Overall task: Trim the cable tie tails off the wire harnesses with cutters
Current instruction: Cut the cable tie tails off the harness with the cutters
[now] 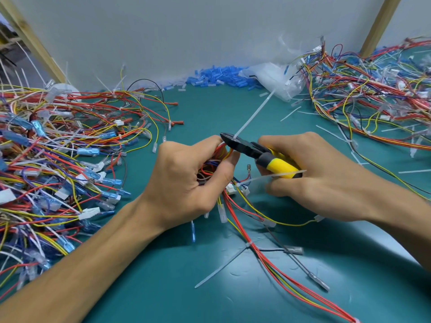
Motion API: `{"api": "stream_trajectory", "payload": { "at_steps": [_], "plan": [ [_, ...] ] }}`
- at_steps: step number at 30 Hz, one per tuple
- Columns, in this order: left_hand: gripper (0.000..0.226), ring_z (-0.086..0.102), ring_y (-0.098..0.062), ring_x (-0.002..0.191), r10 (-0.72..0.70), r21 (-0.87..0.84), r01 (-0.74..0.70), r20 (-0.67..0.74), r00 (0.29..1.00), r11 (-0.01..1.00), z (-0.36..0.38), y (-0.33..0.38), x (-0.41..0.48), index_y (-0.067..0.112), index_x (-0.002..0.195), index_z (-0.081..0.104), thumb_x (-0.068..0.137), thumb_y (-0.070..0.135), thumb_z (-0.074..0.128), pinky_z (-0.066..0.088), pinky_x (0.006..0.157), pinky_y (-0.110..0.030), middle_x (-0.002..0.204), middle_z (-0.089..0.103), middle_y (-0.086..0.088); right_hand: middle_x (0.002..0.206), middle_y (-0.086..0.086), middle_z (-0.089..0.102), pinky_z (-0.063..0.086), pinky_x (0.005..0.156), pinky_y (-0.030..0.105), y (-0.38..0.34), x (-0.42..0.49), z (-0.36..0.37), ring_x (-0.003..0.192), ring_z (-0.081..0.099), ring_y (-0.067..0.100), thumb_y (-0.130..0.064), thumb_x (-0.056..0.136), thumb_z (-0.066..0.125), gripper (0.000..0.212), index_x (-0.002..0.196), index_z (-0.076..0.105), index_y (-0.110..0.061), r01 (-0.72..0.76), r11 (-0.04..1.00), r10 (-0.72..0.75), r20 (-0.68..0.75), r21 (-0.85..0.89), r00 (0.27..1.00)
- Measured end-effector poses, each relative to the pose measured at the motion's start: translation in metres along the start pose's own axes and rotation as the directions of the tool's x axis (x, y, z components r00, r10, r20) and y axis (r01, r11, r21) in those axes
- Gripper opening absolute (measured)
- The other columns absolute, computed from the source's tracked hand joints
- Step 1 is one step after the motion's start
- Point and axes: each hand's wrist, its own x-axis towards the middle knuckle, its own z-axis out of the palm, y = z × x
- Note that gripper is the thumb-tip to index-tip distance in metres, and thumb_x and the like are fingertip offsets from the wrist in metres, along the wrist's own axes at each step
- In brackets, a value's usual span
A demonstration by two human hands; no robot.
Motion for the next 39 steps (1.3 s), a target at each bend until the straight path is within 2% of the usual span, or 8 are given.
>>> {"api": "stream_trajectory", "payload": {
  "at_steps": [7,12,24,29,32,35,37,39],
  "plan": [
    [0.026,0.027,-0.023,0.051,0.027,0.018,-0.028,0.045,0.999,0.999,-0.0026,0.0007,0.0007,0.003,0.071,0.063,0.095,0.009,0.065,0.02,0.051,-0.016,0.056,0.03,0.002,0.062,0.01,0.036,0.025,0.05,0.04,0.0024,0.0004,-0.0001,0.056,0.026,0.017,-0.02,0.068,0.059,0.022,0.07,0.039,-0.012,-0.013,1.0,0.012,0.053,0.008,0.999],
    [0.024,0.026,-0.019,0.054,0.028,0.028,-0.03,0.049,0.998,0.999,-0.0019,0.0008,0.0003,-0.002,0.074,0.066,0.096,0.009,0.066,0.019,0.051,-0.014,0.058,0.027,0.006,0.057,-0.002,0.025,0.018,0.048,0.039,0.0032,0.0001,-0.0005,0.053,0.02,0.013,-0.016,0.063,0.054,0.022,0.068,0.033,-0.01,-0.043,0.998,0.041,0.053,0.044,0.998],
    [0.02,0.024,-0.017,0.056,0.054,0.04,-0.055,0.031,0.998,0.998,-0.0009,0.0006,0.0007,-0.003,0.079,0.071,0.096,0.009,0.066,0.019,0.05,-0.013,0.059,0.025,0.008,0.056,-0.005,0.02,0.012,0.047,0.033,0.0016,-0.0027,-0.0005,0.054,0.016,0.013,-0.01,0.058,0.046,0.018,0.064,0.029,-0.012,-0.042,0.998,0.04,0.037,0.054,0.998],
    [0.021,0.026,-0.019,0.055,0.042,0.045,-0.043,0.023,0.999,0.998,-0.0001,-0.0006,0.0002,-0.004,0.081,0.072,0.095,0.01,0.066,0.019,0.051,-0.015,0.058,0.028,0.004,0.055,-0.001,0.022,0.013,0.046,0.029,0.0058,0.0016,0.0018,0.052,0.018,0.012,0.01,0.065,0.055,0.032,0.064,0.03,-0.01,-0.044,0.999,0.045,-0.007,0.031,0.999],
    [0.025,0.026,-0.018,0.054,0.023,0.01,-0.023,0.013,1.0,1.0,0.0013,-0.0018,-0.0019,-0.001,0.073,0.065,0.096,0.009,0.066,0.02,0.051,-0.015,0.057,0.029,0.003,0.057,0.007,0.024,0.014,0.046,0.032,0.0033,0.0018,0.0032,0.052,0.019,0.012,-0.003,0.063,0.056,0.025,0.064,0.032,-0.01,-0.027,0.999,0.029,-0.045,0.037,0.999],
    [0.039,0.027,-0.016,0.052,-0.025,-0.05,0.024,-0.008,1.0,0.998,0.0018,-0.0046,-0.0018,0.014,0.065,0.045,0.097,0.011,0.065,0.021,0.052,-0.017,0.055,0.027,0.004,0.06,0.004,0.026,0.02,0.051,0.044,0.0023,0.0038,0.0039,0.055,0.023,0.013,-0.013,0.06,0.053,0.019,0.068,0.036,-0.008,-0.063,0.991,0.075,-0.106,0.12,0.992],
    [0.04,0.03,-0.017,0.052,-0.046,-0.063,0.045,-0.015,0.999,0.997,0.0019,-0.0065,-0.0015,0.015,0.065,0.043,0.099,0.013,0.064,0.023,0.052,-0.019,0.055,0.03,0.003,0.061,0.001,0.029,0.023,0.051,0.046,0.0035,0.0055,0.0013,0.056,0.026,0.016,-0.015,0.06,0.054,0.021,0.071,0.038,-0.006,-0.095,0.979,0.121,-0.142,0.18,0.982],
    [0.042,0.032,-0.022,0.052,-0.07,-0.074,0.068,-0.026,0.997,0.995,0.0028,-0.0085,-0.002,0.012,0.063,0.044,0.1,0.015,0.063,0.027,0.051,-0.025,0.054,0.033,-0.002,0.062,0.01,0.032,0.03,0.05,0.049,0.0046,0.0065,-0.0011,0.058,0.029,0.019,-0.016,0.06,0.054,0.022,0.073,0.041,-0.004,-0.116,0.975,0.15,-0.176,0.189,0.973]
  ]
}}
